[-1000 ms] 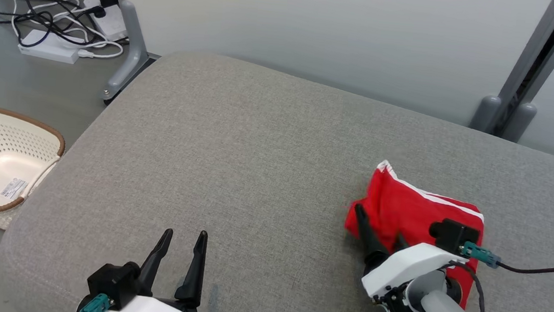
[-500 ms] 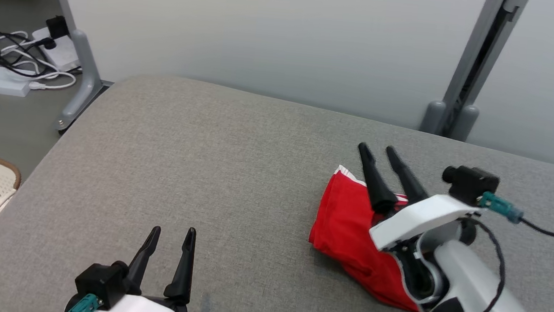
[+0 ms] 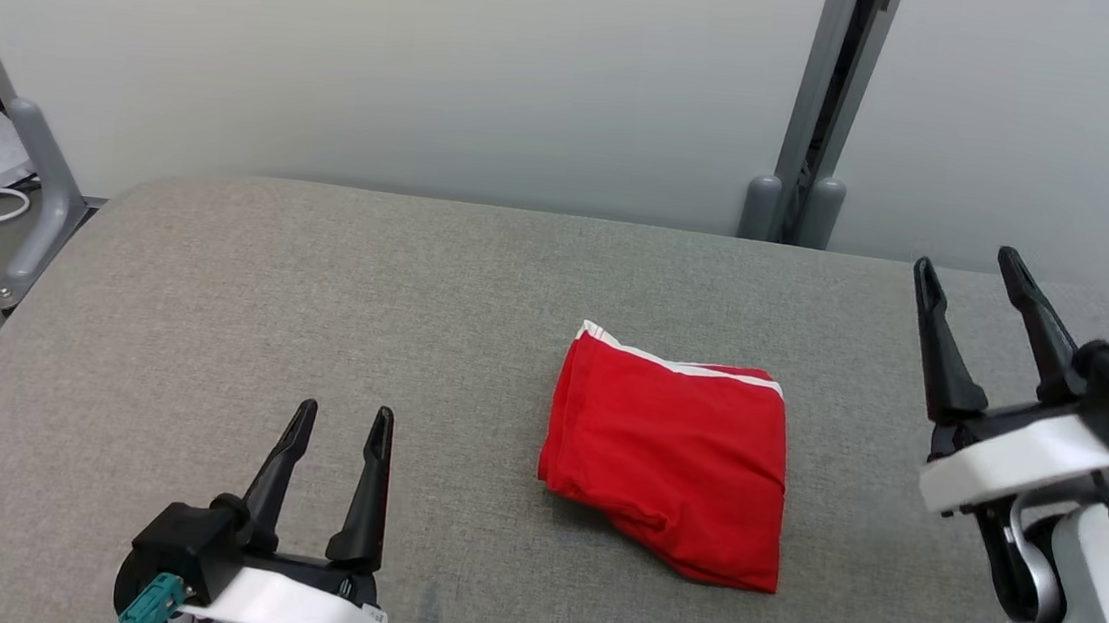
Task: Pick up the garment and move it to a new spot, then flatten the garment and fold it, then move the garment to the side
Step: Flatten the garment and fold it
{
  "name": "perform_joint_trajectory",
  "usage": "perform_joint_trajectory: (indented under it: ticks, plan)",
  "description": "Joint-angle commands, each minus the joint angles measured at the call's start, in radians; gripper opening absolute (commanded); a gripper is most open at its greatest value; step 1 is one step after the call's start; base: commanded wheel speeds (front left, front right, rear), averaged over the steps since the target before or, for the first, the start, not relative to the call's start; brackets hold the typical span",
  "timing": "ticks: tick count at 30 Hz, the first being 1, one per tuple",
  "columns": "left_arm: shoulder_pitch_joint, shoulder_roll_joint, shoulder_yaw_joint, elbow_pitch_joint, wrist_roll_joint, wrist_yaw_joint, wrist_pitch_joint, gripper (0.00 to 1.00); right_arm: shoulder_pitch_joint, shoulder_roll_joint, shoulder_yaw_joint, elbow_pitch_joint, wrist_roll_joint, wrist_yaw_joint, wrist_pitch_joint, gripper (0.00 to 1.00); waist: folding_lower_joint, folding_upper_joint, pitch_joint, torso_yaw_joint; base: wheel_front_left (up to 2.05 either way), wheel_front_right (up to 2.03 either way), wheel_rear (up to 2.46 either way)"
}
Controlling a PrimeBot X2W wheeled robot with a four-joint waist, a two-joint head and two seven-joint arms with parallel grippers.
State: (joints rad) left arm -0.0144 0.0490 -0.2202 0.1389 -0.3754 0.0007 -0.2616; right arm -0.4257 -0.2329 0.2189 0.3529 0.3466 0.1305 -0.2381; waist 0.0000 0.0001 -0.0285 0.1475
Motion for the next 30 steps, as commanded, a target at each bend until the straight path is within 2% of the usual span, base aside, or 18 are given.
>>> perform_joint_trajectory:
  ticks: [1,5,14,21,30]
  plan:
    - [-0.011,0.004,0.004,-0.019,0.006,0.010,-0.003,1.00,0.060,-0.004,-0.029,-0.048,-0.068,0.000,-0.005,1.00,0.0000,-0.0001,0.016,-0.023,0.00,0.00,0.00]
    - [-0.009,0.004,0.008,-0.046,0.020,0.011,-0.003,1.00,0.156,0.020,-0.086,-0.115,-0.167,0.000,-0.012,1.00,0.0000,-0.0001,0.032,-0.047,0.00,0.00,0.00]
    - [0.016,0.004,0.029,-0.092,0.097,0.027,-0.003,1.00,0.298,0.102,-0.199,-0.196,-0.278,0.000,-0.028,1.00,0.0000,-0.0001,0.059,-0.085,0.00,0.00,0.00]
    - [0.046,0.004,0.001,-0.097,0.162,0.033,-0.003,1.00,0.363,0.163,-0.298,-0.246,-0.260,0.000,-0.028,1.00,0.0000,-0.0001,0.072,-0.096,0.00,0.00,0.00]
    - [0.046,0.004,-0.011,-0.088,0.164,0.033,-0.003,1.00,0.388,0.178,-0.296,-0.241,-0.274,0.000,-0.029,1.00,0.0000,-0.0001,0.068,-0.095,0.00,0.00,0.00]
